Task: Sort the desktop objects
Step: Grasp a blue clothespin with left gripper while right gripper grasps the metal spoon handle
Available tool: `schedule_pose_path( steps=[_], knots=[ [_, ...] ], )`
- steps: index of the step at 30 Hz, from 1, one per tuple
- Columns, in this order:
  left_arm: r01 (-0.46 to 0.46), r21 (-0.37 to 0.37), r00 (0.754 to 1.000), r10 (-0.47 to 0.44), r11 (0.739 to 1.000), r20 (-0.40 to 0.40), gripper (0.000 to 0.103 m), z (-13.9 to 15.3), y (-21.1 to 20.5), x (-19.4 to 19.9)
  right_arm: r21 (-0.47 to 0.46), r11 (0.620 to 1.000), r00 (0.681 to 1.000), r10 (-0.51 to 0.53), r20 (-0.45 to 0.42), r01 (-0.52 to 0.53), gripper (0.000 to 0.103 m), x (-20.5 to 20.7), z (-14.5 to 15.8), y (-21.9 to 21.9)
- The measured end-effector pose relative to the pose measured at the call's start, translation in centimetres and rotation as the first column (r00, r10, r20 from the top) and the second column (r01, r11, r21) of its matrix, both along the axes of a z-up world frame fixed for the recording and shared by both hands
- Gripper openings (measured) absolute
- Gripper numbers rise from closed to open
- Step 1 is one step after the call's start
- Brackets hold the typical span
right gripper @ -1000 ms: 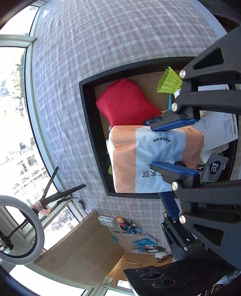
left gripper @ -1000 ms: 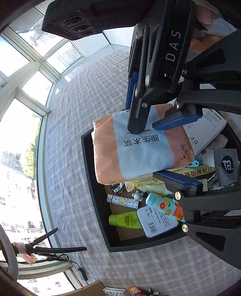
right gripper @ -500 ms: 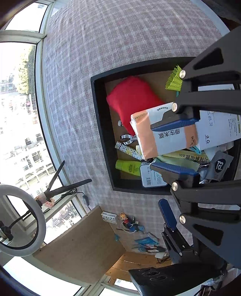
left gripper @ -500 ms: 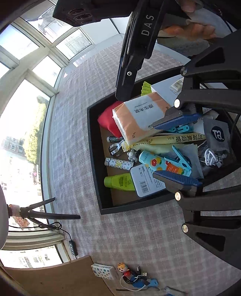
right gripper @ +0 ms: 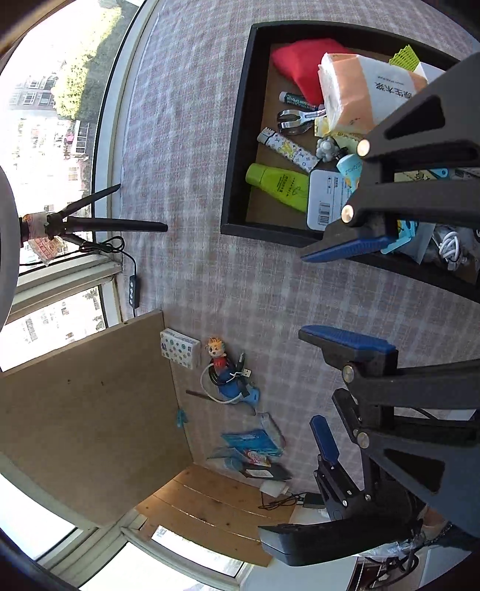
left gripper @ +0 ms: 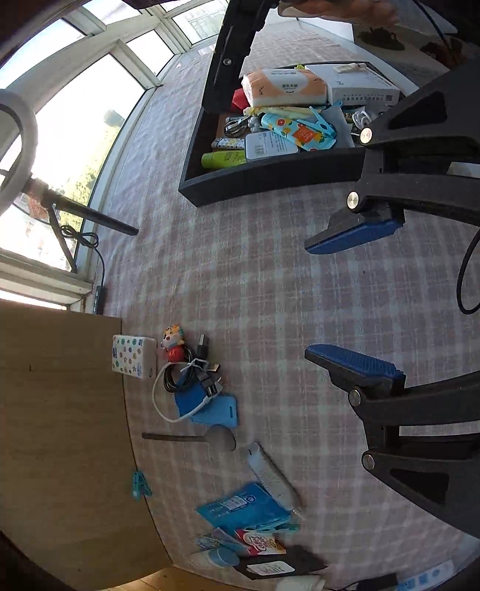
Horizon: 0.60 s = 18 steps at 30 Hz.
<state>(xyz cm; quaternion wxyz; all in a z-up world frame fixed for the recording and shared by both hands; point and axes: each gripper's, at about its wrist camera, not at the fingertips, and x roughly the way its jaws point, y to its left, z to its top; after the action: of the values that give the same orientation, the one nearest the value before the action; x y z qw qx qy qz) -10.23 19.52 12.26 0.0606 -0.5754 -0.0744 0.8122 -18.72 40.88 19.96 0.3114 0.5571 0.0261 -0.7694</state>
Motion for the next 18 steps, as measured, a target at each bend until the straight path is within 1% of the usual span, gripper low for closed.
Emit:
schedule_pose_path(
  steps=[5,9,15,18],
  knots=[
    [-0.123,-0.04,0.992,0.123,0.992,0.019,0.049,-1.1,-7.9,0.1,0.006,0.996,0.996,0.085,0.003,-0.085,0.035,0.4,-0.4,-6.6],
    [-0.208,-0.05,0.977,0.21,0.977,0.039,0.049,-2.1,-13.3,-0.2,0.013,0.99,0.99,0.143,0.012,-0.143,0.035,0.5,-1.0,-11.8],
    [-0.291,-0.049,0.954,0.293,0.956,0.063,0.049,-3.8,-18.6,-1.4,0.045,0.971,0.972,0.234,0.03,-0.235,0.035,0.0,-2.6,-19.9],
    [-0.333,-0.017,0.939,0.333,0.943,0.086,0.049,-4.9,-20.7,-2.3,0.06,0.959,0.96,0.273,0.064,-0.277,0.035,-0.4,-4.1,-24.0]
  ],
)
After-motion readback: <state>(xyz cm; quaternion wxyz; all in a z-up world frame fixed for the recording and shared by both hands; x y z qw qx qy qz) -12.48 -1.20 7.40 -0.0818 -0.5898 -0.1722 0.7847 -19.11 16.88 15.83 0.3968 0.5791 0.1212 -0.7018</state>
